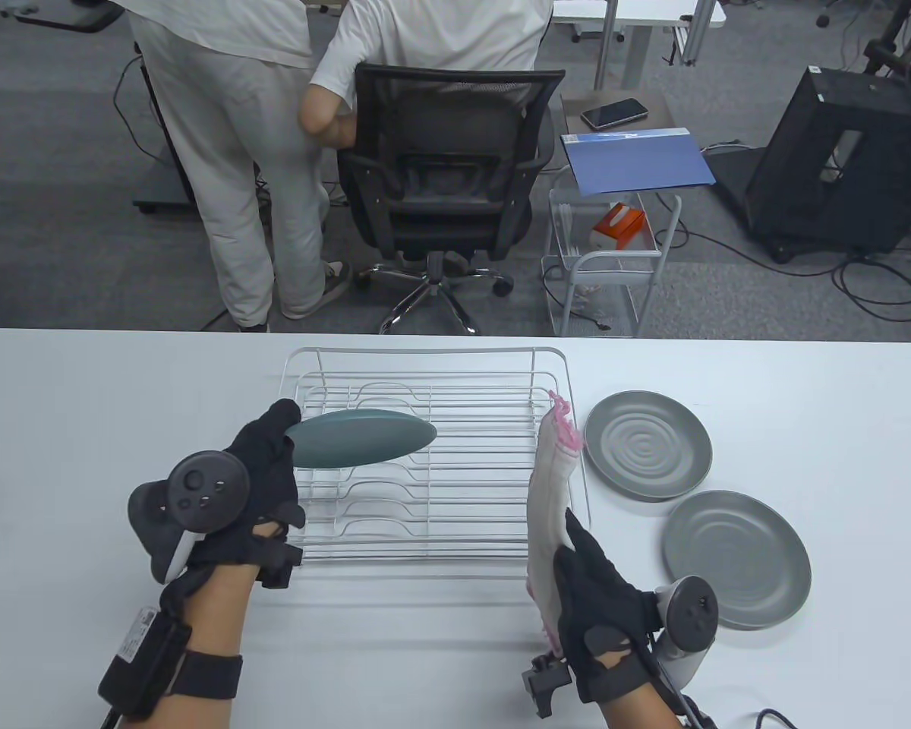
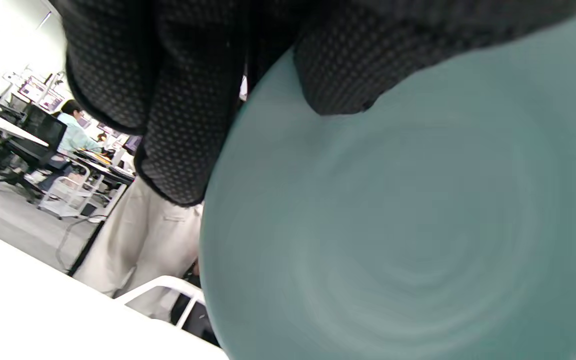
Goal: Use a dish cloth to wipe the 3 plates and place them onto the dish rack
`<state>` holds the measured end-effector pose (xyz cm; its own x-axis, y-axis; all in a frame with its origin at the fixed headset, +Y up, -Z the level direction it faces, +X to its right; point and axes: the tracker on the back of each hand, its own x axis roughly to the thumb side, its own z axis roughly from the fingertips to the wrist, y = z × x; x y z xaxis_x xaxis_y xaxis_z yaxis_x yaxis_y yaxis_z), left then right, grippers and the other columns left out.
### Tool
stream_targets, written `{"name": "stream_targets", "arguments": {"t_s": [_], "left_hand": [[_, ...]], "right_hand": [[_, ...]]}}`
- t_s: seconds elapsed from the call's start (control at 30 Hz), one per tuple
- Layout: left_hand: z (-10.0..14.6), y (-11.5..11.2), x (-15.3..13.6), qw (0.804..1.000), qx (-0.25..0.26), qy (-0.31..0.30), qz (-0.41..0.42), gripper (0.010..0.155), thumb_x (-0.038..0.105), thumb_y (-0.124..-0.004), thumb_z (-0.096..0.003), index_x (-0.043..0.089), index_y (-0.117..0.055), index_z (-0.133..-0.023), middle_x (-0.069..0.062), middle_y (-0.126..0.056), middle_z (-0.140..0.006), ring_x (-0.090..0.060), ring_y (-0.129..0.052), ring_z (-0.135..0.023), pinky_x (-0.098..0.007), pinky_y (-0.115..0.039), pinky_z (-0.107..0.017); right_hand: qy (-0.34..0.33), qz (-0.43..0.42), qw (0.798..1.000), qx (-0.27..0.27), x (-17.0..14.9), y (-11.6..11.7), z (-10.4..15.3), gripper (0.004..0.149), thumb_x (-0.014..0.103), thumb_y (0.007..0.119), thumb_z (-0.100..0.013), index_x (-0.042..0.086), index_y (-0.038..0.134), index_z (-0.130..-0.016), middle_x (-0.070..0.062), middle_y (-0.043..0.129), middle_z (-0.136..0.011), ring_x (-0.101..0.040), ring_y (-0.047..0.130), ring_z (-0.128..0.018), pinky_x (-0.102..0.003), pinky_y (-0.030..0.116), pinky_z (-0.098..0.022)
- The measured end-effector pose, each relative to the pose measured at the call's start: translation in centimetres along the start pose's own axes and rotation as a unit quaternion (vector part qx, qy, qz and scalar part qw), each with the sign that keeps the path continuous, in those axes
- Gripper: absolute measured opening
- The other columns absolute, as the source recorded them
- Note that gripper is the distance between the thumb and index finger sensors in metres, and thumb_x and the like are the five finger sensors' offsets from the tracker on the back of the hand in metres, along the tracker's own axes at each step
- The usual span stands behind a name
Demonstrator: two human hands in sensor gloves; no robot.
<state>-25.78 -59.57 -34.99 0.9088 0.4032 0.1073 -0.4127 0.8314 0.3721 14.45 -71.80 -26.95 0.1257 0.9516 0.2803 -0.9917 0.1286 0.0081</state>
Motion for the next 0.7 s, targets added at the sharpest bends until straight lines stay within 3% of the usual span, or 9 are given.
{"name": "stream_targets", "arguments": {"t_s": [0.3, 0.47, 0.7], "left_hand": [[-3.7, -4.7, -0.1, 0.995, -0.044, 0.06, -0.064, 0.046, 0.031, -0.081, -0.0553, 0.041, -0.07, -0.099, -0.003, -0.093, -0.094, -0.037, -0.108, -0.068, -0.055, -0.078, -0.06], [-5.1, -6.0, 0.0, 0.993, -0.057, 0.066, -0.074, 0.046, 0.031, -0.079, -0.0557, 0.041, -0.069, -0.099, -0.001, -0.092, -0.096, -0.037, -0.106, -0.069, -0.055, -0.077, -0.061], [-6.6, -8.2, -0.1, 0.984, -0.115, 0.087, -0.102, 0.046, 0.032, -0.077, -0.0566, 0.044, -0.067, -0.1, 0.002, -0.089, -0.099, -0.037, -0.102, -0.076, -0.056, -0.073, -0.065]], "right_hand": [[-0.007, 0.018, 1.0, 0.018, 0.1, 0.2, -0.1, 0.054, 0.037, 0.07, -0.048, 0.01, 0.068, -0.095, -0.02, 0.056, -0.099, -0.044, 0.041, -0.09, -0.062, 0.039, -0.063], [0.006, 0.016, 1.0, 0.025, -0.4, 0.3, -0.2, 0.054, 0.037, 0.07, -0.048, 0.01, 0.068, -0.095, -0.02, 0.056, -0.099, -0.044, 0.041, -0.09, -0.062, 0.039, -0.063], [0.013, 0.017, 0.999, 0.03, -0.4, 0.4, -0.2, 0.055, 0.037, 0.07, -0.048, 0.01, 0.067, -0.096, -0.02, 0.055, -0.099, -0.044, 0.04, -0.09, -0.062, 0.039, -0.063]]}}
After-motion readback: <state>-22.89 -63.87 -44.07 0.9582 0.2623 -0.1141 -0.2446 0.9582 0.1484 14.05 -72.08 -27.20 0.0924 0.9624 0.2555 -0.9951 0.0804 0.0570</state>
